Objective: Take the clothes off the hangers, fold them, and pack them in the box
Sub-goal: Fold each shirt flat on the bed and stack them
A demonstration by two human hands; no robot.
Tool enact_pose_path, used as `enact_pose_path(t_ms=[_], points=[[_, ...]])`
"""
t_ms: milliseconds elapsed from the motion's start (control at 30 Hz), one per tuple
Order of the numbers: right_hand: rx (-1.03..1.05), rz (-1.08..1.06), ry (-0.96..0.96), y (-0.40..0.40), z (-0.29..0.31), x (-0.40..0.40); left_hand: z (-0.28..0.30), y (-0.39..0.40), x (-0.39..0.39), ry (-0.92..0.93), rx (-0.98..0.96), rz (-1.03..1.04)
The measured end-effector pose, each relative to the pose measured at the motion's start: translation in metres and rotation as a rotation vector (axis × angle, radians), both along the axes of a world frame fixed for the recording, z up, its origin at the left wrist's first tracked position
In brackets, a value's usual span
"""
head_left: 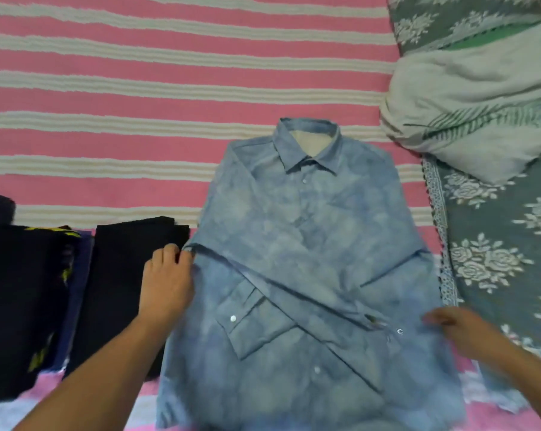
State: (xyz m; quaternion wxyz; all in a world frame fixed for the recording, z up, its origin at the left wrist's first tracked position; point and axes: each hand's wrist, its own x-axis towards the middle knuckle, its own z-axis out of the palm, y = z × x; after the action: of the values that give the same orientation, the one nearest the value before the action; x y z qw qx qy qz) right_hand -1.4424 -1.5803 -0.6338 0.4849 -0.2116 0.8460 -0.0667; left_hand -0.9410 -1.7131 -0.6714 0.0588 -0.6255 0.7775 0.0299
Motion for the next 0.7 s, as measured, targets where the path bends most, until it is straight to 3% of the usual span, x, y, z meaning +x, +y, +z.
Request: enact_pose_path(t_ms=[33,133,233,300,500,600,700], points=[[-0.028,-0.062,-0.014,0.018,-0.009,0.005,0.000,-0.005,0.000,-0.035,-0.045,-0.086],[-0.049,0.003,0.210,0.037,-0.021,0.064,-0.002,-0.025,-0.004,-0.111,-0.083,-0.358],[-0.010,-0.382,0.380,0.059,-0.040,0.096,-0.001,-0.049,-0.009,-0.176,-0.084,-0.494],[-0.058,-0.559,0.263,0.075,-0.045,0.114,0.002,-0.064,-0.011,-0.193,-0.066,-0.500],[-0.106,-0.721,0.015,0.081,-0.035,0.124,0.017,-0.064,-0.004,-0.036,0.078,-0.436],[-0.316,-0.752,-0.103,0.072,-0.008,0.116,0.024,-0.060,0.009,-0.022,0.120,-0.397],[-0.572,-0.702,-0.022,0.046,0.049,0.101,0.032,-0.061,0.012,0.071,0.127,-0.268]])
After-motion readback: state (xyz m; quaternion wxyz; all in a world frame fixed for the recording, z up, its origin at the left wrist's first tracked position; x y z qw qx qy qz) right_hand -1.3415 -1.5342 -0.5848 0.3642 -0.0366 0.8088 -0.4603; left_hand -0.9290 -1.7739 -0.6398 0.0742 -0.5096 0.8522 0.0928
